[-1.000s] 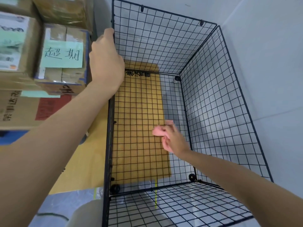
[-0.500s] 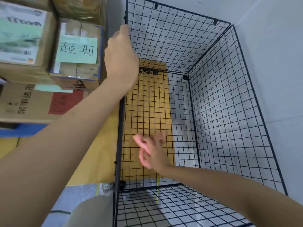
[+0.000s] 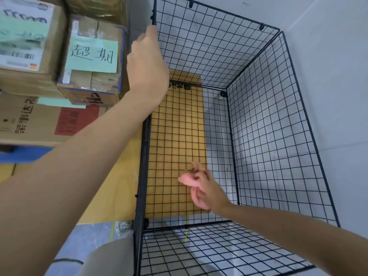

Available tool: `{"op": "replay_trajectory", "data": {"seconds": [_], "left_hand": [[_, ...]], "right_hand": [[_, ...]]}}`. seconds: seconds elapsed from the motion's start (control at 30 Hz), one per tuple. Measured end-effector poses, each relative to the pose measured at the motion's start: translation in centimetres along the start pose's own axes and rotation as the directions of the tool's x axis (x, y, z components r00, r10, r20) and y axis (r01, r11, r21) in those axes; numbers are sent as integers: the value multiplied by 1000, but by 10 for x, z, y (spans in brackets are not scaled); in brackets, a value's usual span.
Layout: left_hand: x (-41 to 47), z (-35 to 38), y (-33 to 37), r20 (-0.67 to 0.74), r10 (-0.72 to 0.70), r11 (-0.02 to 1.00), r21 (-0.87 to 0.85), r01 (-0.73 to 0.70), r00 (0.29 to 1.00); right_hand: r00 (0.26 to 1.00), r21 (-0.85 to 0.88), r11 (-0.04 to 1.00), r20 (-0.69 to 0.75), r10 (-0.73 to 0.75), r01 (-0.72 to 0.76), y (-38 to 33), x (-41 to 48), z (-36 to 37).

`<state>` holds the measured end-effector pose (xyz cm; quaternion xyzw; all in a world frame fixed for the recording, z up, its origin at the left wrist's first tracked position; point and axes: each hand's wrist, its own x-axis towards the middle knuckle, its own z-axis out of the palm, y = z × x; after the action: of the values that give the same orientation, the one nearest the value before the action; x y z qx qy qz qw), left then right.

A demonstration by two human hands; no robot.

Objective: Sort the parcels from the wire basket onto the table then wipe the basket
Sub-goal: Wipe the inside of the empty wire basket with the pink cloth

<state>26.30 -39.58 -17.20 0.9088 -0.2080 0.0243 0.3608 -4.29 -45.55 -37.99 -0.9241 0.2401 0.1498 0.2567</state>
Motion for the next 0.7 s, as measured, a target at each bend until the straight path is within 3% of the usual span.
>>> {"op": "replay_trajectory", "data": {"seconds": [0.07,0.13,0.27,0.33,0.43,0.53,0.7], "left_hand": [[0,1,0,1,-4,1000,7,4,1000],[0,2,0,0,3,1000,16,-3,1000],[2,2,-1,3,7,1000,15,-7,1000],[1,2,-1,1,11,1000,9,-11,1000],[1,3,-2,-9,13,1000,0,-13,1000],[2,3,-1,-18,9,1000,5,-9,1000],[1,2,-3,-32,17,1000,16,-16,999]], "right_hand": [[947,57,951,-90,309,-305,32,-9,-21],[828,112,843,-157,538,-526,52,-14,-30],[781,160,795,-152,606,-586,50,-15,-22],[853,146,861,-129,505,-487,28,-17,-13],[990,78,988,57,130,-134,-17,-20,-6],[925,81,966,280,-257,244,-75,-17,9],[815,113,903,396,-423,414,-115,-3,40]]}}
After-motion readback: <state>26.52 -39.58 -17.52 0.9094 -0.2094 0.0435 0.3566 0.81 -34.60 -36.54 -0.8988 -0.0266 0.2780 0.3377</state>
